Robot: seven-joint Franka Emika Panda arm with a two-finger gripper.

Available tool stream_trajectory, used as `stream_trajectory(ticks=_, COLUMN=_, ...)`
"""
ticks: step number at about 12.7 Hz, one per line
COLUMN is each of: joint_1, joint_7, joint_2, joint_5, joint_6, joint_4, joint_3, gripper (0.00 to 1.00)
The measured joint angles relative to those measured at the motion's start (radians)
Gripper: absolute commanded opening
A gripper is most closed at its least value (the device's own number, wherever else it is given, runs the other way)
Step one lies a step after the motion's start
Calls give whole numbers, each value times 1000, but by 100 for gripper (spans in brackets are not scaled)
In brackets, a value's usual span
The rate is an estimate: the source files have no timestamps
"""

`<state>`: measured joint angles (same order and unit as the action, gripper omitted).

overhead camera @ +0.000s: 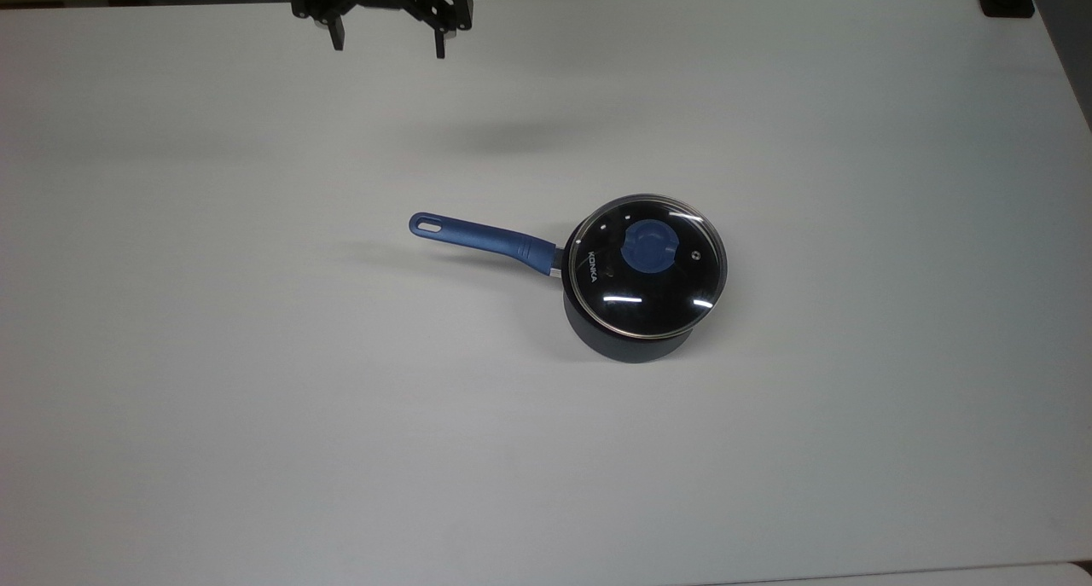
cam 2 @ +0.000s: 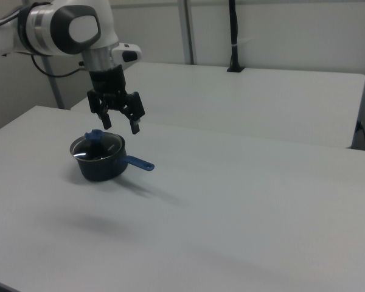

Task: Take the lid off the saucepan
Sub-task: 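Move the gripper toward the blue knob of the glass lid, then lower the gripper onto the blue knob and close on it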

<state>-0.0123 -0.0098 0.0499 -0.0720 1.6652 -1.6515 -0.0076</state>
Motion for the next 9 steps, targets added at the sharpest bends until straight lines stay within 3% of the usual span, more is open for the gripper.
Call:
stream_trajectory(ticks=3, joint_1=19, joint_7=38, joint_2=82, joint_5=53, joint_6=64, joint_4=47, joint_3=9, gripper=100)
stream_trajectory(ticks=6, joint_1=110, joint_7=209, joint_2=225, joint_5=94, joint_6=68, joint_4=181, joint_3=12, gripper=100)
stream_trajectory(ticks=9, joint_1=213, joint_7=395, joint_2=362, joint_5=95, joint_6=181, joint_4=273, joint_3=15, gripper=100)
